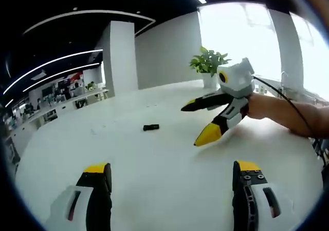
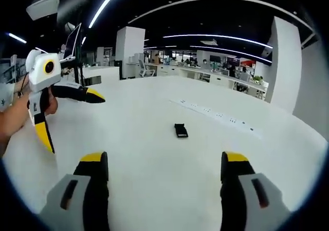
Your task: Snap the two parts of the plastic buckle together until the buckle closes and remains connected.
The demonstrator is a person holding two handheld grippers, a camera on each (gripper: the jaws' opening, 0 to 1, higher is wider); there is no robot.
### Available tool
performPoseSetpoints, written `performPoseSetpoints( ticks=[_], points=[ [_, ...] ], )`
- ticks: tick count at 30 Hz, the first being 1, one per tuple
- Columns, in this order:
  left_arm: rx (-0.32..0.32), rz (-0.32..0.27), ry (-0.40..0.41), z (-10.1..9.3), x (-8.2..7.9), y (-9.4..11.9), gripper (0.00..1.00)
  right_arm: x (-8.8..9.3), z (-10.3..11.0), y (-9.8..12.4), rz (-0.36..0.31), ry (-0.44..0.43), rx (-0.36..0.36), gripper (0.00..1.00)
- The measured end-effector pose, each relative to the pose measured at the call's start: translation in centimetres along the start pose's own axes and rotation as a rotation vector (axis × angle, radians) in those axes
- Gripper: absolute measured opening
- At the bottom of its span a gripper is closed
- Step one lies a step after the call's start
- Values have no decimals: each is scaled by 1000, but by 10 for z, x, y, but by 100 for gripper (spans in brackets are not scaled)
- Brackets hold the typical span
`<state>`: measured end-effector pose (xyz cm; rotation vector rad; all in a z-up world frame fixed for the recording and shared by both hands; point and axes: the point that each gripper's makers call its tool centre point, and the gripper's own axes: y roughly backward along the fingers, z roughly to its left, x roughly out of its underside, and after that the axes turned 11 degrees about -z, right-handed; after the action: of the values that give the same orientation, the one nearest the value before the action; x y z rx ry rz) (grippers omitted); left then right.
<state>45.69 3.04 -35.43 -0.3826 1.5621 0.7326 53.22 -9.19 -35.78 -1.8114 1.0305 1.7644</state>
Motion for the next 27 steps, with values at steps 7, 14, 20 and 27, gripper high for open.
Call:
performPoseSetpoints(
  ticks=[7,14,20,27],
  points=[
    [-4,6,12,3,4,-1,99,-1,5,9,-5,-2,5,89],
    [-23,4,25,6,7,0,100,1,13,20,-7,-3,10,88],
    [-48,5,21,10,8,1,100,-2,20,30,-17,0,15,88],
    [-67,17,15,12,10,4,100,-3,23,45,-15,21,28,88]
  ],
)
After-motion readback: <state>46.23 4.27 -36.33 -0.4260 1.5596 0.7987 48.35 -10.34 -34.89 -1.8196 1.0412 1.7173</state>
